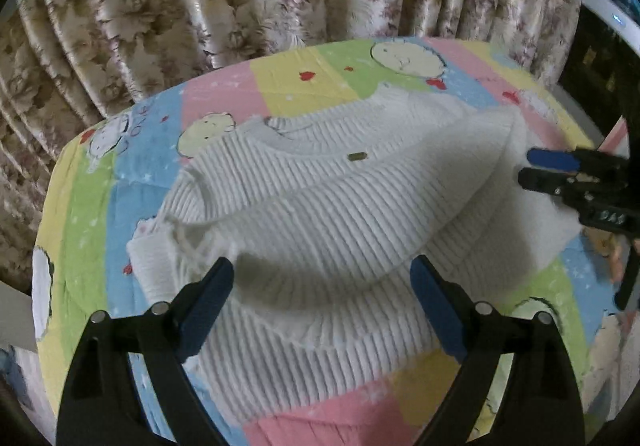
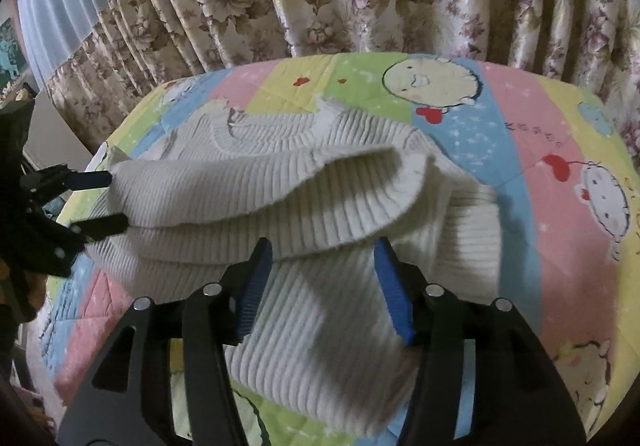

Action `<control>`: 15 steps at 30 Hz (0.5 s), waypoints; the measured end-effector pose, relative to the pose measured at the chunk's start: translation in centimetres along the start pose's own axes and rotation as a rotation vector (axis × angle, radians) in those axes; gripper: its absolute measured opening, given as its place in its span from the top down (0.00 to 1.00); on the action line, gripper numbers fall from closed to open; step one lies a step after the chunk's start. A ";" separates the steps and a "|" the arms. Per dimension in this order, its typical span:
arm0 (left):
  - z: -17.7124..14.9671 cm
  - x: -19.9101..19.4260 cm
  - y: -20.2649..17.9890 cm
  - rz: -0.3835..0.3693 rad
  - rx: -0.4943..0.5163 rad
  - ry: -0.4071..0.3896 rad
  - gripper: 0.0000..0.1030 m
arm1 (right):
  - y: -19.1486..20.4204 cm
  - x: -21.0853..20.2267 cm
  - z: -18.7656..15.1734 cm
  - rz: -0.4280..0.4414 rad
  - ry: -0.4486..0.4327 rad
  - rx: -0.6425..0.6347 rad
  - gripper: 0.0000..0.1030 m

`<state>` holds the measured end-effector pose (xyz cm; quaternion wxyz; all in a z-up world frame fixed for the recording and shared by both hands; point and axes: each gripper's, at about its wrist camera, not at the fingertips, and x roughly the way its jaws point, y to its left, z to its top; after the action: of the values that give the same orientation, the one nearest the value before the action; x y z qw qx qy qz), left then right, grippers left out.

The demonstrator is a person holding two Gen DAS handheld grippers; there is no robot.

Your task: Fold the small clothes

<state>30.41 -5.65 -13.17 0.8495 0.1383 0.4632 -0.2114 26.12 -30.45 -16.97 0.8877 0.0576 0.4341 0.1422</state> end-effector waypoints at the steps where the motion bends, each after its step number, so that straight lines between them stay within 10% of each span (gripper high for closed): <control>1: 0.2 0.7 -0.2 0.021 0.018 0.008 0.18 | 0.0 0.3 0.2 0.004 0.000 0.000 0.47; 3: 0.4 1.6 -0.2 0.040 0.033 0.026 0.38 | 0.2 0.8 0.7 0.010 -0.006 -0.013 0.55; 5: 0.5 2.2 0.5 0.018 0.013 0.040 0.69 | 0.8 1.4 1.1 -0.034 -0.004 -0.072 0.94; 8: 0.9 2.2 1.3 0.017 0.017 0.042 0.85 | 1.9 2.0 1.3 -0.063 -0.015 -0.177 0.96; 15: 4.6 2.2 2.5 0.053 0.078 0.018 0.85 | 2.9 2.3 5.5 -0.174 -0.076 -0.359 0.97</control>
<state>35.99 -5.94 -12.47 0.8445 0.1851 0.4585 -0.2055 31.23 -26.91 -14.66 0.9084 -0.1339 0.3714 0.1379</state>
